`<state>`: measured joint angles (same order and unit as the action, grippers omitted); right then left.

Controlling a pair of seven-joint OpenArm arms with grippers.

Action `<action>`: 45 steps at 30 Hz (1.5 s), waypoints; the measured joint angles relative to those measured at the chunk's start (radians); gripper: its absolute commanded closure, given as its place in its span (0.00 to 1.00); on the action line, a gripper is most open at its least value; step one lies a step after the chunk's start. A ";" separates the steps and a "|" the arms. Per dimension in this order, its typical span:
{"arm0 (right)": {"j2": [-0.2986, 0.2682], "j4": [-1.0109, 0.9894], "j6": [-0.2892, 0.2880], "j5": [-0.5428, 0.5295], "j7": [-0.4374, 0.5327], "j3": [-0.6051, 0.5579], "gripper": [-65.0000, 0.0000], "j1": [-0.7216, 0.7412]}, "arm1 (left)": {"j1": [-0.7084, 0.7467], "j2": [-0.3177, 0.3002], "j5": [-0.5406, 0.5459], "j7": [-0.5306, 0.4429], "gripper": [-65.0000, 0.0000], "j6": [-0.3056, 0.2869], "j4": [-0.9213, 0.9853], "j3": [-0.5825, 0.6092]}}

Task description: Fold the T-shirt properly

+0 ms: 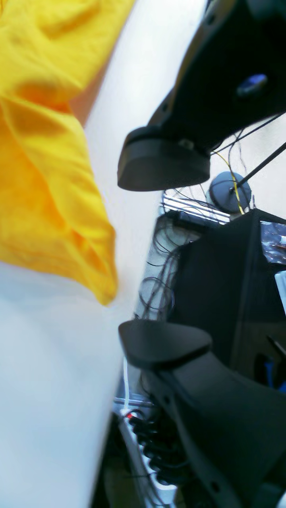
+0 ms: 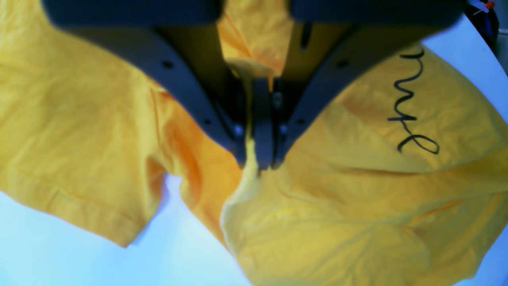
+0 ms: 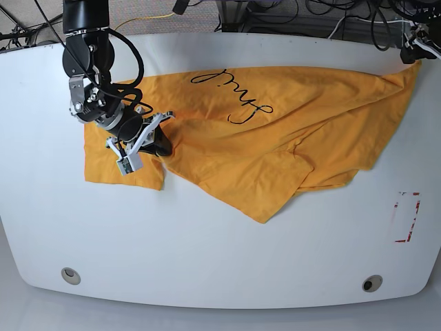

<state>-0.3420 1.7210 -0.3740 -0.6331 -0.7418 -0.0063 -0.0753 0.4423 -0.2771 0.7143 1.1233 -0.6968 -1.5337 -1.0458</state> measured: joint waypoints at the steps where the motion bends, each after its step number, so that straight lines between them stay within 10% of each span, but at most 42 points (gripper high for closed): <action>1: 0.000 0.000 0.000 0.000 0.000 0.000 1.00 0.000 | -0.005 0.000 0.002 0.003 0.28 0.000 0.003 0.000; 19: 0.000 0.000 0.000 0.000 0.000 0.000 1.00 -0.003 | -0.018 0.004 0.147 0.129 0.28 0.000 0.005 -0.050; 45: 0.001 0.000 0.000 0.000 0.000 0.000 1.00 -0.008 | -0.087 -0.094 -0.126 0.024 0.29 0.000 -0.002 0.145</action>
<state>-0.3408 1.7206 -0.3740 -0.6331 -0.7414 -0.0063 -0.0837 0.3553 -0.3714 0.5880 1.1469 -0.6971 -1.5352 -0.9012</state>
